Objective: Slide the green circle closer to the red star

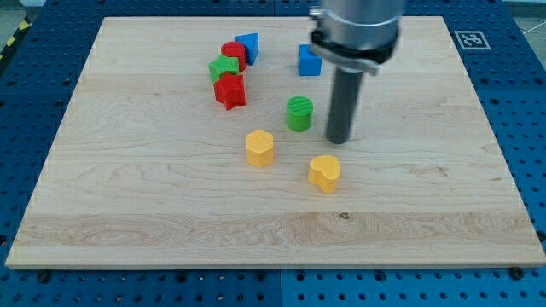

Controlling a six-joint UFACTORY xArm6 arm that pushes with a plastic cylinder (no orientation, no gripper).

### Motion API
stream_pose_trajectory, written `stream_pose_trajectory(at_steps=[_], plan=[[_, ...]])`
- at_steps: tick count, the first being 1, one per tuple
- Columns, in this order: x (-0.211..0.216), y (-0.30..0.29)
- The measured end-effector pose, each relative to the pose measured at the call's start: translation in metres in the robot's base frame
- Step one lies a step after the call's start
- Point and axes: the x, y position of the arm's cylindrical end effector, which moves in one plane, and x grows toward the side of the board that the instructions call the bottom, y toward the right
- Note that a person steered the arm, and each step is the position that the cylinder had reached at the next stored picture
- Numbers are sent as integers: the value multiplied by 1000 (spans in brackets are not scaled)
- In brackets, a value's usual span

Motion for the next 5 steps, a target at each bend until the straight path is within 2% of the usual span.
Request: stream_pose_trajectory(at_steps=[1,2,5], plan=[[-32,20],[-49,9],[-34,-19]])
